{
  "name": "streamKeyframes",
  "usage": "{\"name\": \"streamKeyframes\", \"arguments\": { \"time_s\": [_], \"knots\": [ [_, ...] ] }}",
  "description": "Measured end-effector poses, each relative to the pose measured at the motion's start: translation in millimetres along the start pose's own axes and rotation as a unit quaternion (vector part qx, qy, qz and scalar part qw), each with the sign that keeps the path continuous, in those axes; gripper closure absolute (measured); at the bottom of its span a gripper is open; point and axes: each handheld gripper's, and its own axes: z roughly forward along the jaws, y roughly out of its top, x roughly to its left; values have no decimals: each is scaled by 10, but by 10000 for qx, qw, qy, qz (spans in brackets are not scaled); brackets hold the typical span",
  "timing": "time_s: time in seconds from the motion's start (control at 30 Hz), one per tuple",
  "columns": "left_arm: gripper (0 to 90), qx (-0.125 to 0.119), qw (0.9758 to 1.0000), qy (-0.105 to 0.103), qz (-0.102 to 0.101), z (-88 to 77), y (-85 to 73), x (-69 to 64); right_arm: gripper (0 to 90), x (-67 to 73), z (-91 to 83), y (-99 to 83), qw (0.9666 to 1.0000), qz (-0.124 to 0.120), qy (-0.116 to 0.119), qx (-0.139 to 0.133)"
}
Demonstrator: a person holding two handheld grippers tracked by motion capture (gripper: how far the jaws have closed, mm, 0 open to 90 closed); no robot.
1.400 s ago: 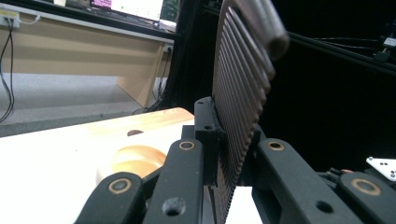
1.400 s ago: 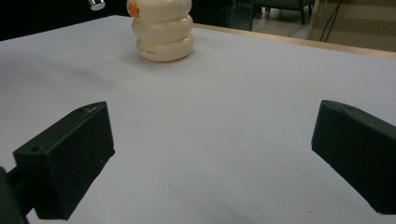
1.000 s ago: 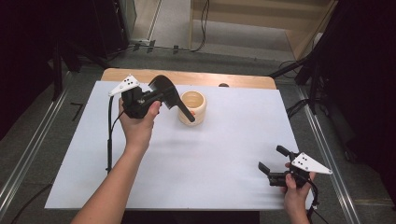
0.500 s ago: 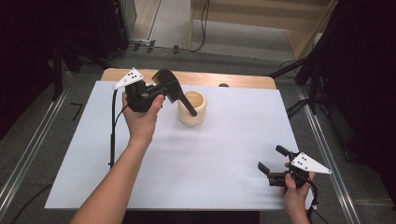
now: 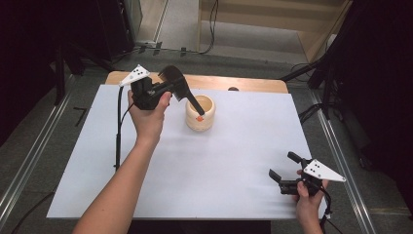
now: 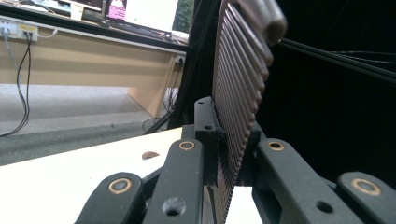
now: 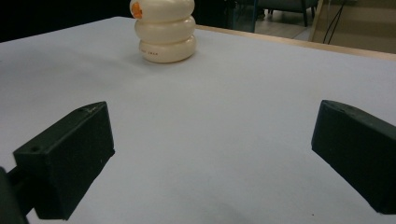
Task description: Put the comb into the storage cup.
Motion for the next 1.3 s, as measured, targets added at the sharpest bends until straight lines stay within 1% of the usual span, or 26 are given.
{"name": "streamKeyframes", "arguments": {
  "time_s": [0.3, 0.4, 0.5, 0.6, 0.93, 1.13, 1.3],
  "knots": [
    [840, 16, 10000, 63, -39, 128, 14, 48, 0, -3, -2, -1, 10000, 1, 9, 1],
    [841, 49, 9999, 123, -19, 171, 21, 66, 0, -4, -3, -2, 10000, 14, 16, 2],
    [841, 14, 9998, 169, -63, 195, 20, 78, 0, -3, -4, -2, 10000, 24, 20, 2],
    [840, 24, 9998, 210, -60, 210, 14, 96, 0, -3, -4, -2, 10000, 17, 24, 1],
    [840, 90, 9993, 359, -72, 269, -32, 173, 0, -4, -4, -3, 10000, 24, 27, 0],
    [840, 154, 9992, 372, -48, 310, -63, 188, 0, -5, -4, -3, 10000, 23, 33, -3],
    [840, 203, 9990, 398, -94, 351, -108, 197, 0, -6, -4, -3, 10000, 29, 39, -2]
  ]
}}
